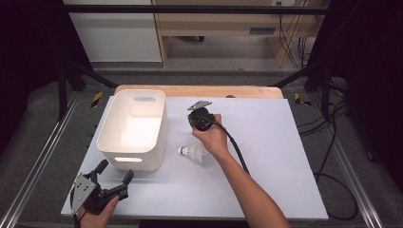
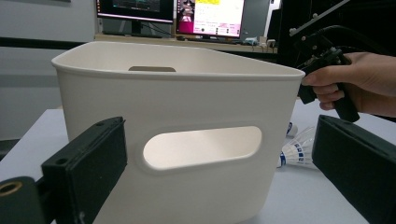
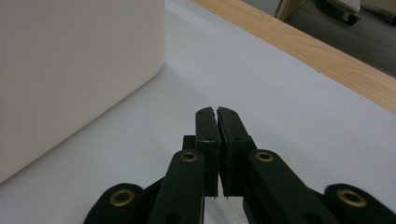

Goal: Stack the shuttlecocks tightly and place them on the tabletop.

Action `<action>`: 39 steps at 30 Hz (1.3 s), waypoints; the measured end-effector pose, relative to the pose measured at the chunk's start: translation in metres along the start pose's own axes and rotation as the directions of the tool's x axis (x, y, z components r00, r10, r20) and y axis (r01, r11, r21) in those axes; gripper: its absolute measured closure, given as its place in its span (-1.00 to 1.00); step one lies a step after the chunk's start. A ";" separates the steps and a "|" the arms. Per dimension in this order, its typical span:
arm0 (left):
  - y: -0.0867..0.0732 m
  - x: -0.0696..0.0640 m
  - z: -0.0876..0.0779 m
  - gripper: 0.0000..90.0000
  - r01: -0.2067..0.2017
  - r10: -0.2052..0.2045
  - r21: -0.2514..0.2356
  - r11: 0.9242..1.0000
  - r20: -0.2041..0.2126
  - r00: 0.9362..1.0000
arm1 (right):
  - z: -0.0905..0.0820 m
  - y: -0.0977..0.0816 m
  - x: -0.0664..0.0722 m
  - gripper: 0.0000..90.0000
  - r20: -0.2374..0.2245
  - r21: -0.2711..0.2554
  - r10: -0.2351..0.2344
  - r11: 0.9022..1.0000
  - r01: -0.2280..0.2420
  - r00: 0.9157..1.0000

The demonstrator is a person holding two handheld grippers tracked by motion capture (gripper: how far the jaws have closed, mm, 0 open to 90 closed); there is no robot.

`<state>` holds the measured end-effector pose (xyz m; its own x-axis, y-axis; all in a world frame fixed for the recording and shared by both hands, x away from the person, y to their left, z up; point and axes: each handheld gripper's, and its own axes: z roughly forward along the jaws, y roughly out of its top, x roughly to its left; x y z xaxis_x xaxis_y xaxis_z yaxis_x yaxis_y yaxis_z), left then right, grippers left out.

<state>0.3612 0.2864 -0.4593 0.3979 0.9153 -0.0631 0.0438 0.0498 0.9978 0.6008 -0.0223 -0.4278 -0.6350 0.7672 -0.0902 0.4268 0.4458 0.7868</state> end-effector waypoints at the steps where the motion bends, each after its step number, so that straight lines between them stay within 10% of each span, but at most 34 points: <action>1: 0.000 0.000 0.000 -0.92 0.000 0.000 0.000 1.000 -0.001 1.000 | 0.002 0.000 0.001 1.00 0.000 0.004 0.007 1.000 -0.007 1.000; 39: 0.000 -0.005 0.003 -0.91 -0.013 0.013 0.010 1.000 0.024 1.000 | 0.008 -0.012 0.009 1.00 0.061 0.089 -0.049 0.995 0.043 0.997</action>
<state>0.3616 0.2808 -0.4592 0.4200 0.9061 -0.0506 0.0476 0.0337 0.9983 0.5953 -0.0168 -0.4434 -0.6146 0.7712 -0.1659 0.4546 0.5182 0.7244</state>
